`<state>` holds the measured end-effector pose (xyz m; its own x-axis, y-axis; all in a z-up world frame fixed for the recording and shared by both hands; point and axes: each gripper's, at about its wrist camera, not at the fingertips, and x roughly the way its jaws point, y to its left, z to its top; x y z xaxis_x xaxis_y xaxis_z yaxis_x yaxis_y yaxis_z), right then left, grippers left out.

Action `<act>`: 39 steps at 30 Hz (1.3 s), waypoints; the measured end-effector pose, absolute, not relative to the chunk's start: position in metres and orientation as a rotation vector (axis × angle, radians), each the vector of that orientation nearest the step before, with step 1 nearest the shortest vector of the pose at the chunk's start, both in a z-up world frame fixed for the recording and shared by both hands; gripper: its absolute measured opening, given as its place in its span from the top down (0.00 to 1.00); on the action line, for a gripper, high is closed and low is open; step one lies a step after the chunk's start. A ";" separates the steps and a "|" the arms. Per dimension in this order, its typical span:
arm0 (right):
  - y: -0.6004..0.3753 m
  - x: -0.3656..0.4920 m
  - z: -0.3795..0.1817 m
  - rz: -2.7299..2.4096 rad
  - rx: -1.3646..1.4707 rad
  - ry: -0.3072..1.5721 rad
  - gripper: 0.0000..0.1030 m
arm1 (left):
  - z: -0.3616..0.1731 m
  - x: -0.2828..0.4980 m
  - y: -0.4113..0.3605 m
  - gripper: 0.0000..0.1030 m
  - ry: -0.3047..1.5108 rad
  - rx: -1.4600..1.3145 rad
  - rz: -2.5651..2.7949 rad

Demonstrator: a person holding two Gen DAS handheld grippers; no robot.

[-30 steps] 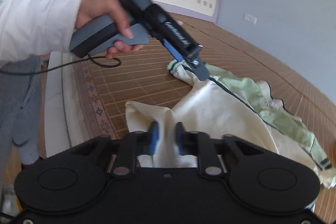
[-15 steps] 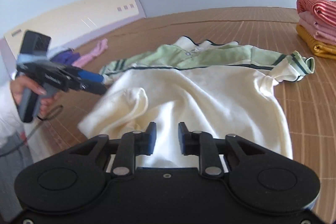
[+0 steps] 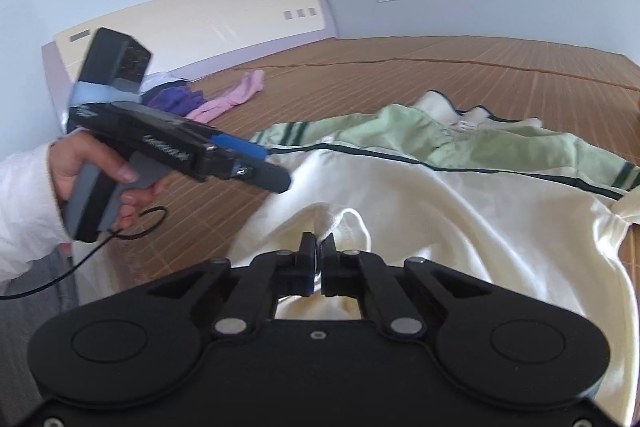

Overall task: Fold clothes
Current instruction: 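Move the right gripper to the green striped sleeve cuff and grasp it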

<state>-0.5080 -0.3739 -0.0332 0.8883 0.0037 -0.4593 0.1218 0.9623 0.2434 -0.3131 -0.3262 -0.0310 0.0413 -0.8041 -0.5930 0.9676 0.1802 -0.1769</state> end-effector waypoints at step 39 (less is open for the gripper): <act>-0.611 -0.579 -0.036 -0.873 0.505 0.387 0.31 | -0.066 -0.307 -0.361 0.02 0.658 0.458 -1.265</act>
<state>-0.5791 -0.6111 -0.0357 0.5862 -0.6245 -0.5161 0.8017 0.5388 0.2586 -0.3071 -0.3605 -0.0658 0.1599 -0.7179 -0.6775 0.9669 0.2520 -0.0388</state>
